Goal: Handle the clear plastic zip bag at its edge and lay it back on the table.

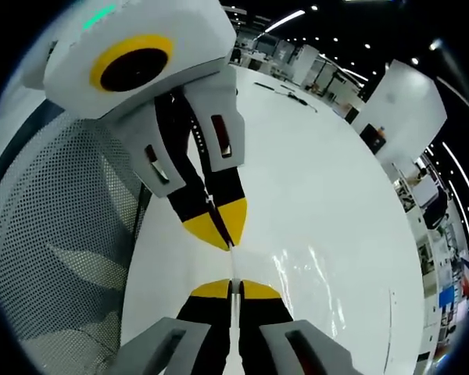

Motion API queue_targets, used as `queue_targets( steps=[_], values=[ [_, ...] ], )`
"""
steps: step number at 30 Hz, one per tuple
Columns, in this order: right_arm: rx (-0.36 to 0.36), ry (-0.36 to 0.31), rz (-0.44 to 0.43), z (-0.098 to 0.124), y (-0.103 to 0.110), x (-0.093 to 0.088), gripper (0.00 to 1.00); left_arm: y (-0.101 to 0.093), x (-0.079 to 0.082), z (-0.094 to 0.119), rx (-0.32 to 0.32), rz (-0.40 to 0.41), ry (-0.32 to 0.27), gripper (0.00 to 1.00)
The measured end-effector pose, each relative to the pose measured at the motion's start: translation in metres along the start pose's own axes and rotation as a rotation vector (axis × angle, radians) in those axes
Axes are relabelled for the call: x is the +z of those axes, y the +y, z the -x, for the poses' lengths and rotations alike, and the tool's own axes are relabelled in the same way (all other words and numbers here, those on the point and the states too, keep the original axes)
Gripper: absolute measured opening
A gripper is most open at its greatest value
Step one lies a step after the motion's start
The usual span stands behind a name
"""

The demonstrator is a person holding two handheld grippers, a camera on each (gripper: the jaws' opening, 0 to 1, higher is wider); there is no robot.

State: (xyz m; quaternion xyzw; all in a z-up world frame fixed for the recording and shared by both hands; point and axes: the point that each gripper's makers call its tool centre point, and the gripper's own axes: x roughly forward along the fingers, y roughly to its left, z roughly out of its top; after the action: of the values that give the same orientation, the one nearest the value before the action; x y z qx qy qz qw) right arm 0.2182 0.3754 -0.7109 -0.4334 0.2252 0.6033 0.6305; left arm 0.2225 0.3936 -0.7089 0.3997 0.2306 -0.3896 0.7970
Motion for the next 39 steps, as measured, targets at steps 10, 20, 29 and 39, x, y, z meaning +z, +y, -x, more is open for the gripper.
queue_targets(
  steps=[10,20,29,39],
  values=[
    [-0.004,0.0,-0.007,0.0023,-0.0007,-0.0009,0.0,0.0016,-0.0009,-0.0004,-0.002,-0.002,0.007,0.0],
    [-0.006,0.0,-0.02,0.003,0.0001,-0.0026,0.0,0.0006,-0.0035,-0.0017,-0.009,-0.006,0.009,0.0],
    [-0.005,0.001,-0.036,0.0008,0.001,-0.005,0.0,-0.0007,-0.0043,0.0,-0.012,-0.007,0.016,0.0],
    [-0.005,0.003,-0.038,0.002,0.0033,-0.0047,0.0,-0.002,-0.0082,0.0002,-0.014,-0.013,0.024,0.0]
  ],
)
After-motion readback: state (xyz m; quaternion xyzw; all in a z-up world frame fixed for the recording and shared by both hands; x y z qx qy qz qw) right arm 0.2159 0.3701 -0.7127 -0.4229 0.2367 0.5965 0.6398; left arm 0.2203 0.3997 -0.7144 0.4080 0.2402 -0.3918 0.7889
